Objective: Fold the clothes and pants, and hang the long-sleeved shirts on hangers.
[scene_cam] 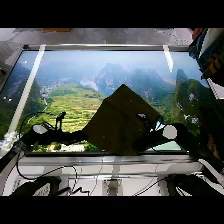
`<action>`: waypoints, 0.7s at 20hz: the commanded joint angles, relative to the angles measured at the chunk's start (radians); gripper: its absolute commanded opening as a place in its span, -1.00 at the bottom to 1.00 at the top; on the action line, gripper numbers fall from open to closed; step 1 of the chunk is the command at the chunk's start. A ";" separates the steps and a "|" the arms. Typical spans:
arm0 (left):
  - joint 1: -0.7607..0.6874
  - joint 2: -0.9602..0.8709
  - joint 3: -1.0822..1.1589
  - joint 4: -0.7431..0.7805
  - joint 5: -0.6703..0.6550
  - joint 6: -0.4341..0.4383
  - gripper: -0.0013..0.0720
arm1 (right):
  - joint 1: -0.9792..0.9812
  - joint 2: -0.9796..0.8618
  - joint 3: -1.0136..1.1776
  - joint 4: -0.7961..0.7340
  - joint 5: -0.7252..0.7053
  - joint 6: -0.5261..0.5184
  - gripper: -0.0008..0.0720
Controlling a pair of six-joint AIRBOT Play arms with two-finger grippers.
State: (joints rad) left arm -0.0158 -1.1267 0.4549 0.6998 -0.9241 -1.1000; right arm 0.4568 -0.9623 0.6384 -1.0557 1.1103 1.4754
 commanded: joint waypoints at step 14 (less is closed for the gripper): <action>-0.079 -0.002 0.046 -0.111 0.269 -0.108 -0.92 | -0.002 0.002 0.018 -0.150 -0.114 0.093 0.26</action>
State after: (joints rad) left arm -0.0944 -1.1690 0.4957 0.4877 -0.6624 -1.1244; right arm 0.4557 -0.9611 0.6441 -1.0977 1.0634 1.5013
